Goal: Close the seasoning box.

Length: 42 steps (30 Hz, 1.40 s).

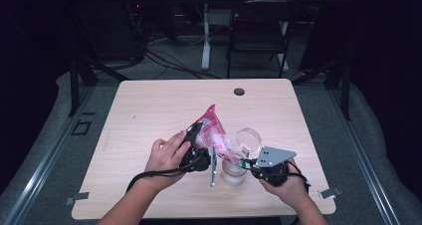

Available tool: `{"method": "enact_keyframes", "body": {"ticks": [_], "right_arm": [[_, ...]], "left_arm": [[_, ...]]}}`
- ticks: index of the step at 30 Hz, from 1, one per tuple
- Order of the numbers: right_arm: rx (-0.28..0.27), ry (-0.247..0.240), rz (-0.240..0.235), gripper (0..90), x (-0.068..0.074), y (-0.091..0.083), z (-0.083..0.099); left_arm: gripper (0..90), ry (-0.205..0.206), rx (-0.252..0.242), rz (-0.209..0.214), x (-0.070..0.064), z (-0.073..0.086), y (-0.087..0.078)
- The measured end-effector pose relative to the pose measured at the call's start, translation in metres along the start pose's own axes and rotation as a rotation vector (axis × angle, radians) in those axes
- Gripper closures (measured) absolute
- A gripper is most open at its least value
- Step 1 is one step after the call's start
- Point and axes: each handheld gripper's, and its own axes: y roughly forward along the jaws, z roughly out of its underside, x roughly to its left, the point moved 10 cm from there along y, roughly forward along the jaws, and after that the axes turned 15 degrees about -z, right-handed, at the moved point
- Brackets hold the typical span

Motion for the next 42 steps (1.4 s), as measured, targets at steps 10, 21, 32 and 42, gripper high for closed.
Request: {"method": "enact_keyframes", "body": {"ticks": [10,21,32,42], "right_arm": [[0.001,0.004,0.004,90.0,-0.001,-0.002,0.001],[0.004,0.007,0.003,90.0,-0.002,-0.002,0.002],[0.005,0.009,0.003,89.9,-0.002,-0.003,0.003],[0.008,0.006,0.006,89.9,-0.002,-0.004,0.004]], "left_arm": [[64.8,0.007,-0.003,-0.004,0.001,-0.003,0.0],[64.9,0.007,-0.013,-0.006,0.002,-0.006,0.001],[65.0,0.007,-0.015,-0.003,0.002,-0.008,0.001],[65.0,0.009,-0.02,-0.003,0.002,-0.011,0.002]]}}
